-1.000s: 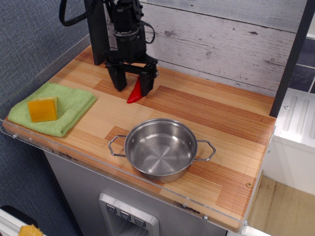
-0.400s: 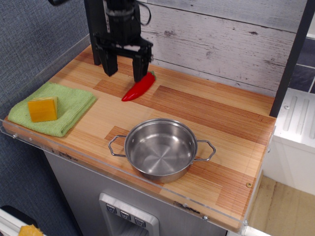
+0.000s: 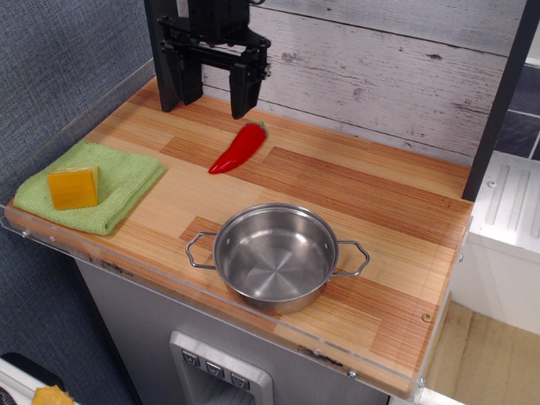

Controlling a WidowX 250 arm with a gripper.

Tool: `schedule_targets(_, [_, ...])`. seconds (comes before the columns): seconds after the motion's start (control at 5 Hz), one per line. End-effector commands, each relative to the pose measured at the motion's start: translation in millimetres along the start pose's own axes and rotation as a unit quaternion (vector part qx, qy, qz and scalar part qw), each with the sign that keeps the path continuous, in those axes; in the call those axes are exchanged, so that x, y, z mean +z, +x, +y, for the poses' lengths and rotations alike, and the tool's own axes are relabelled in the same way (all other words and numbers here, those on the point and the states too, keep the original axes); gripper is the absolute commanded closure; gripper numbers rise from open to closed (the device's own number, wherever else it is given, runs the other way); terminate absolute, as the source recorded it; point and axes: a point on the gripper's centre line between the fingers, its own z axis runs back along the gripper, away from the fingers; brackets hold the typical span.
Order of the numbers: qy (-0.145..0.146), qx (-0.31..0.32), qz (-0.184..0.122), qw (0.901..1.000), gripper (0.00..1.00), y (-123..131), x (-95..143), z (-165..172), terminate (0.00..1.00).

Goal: PICK UP THE RED CHILE AND PUT MEDDLE ON VESSEL AND GREEN TOWEL

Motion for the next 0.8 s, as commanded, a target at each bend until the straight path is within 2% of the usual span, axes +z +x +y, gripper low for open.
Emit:
schedule_targets(0.0, [0.009, -0.049, -0.041, 0.9980, 0.00, -40.1, 50.4, -33.9, 0.00])
schedule_targets(0.4, [0.017, -0.033, -0.070, 0.9969, 0.00, -82.4, 86.4, -44.6, 0.00])
schedule_targets(0.6, [0.017, -0.033, -0.070, 0.9969, 0.00, -82.4, 86.4, -44.6, 0.00])
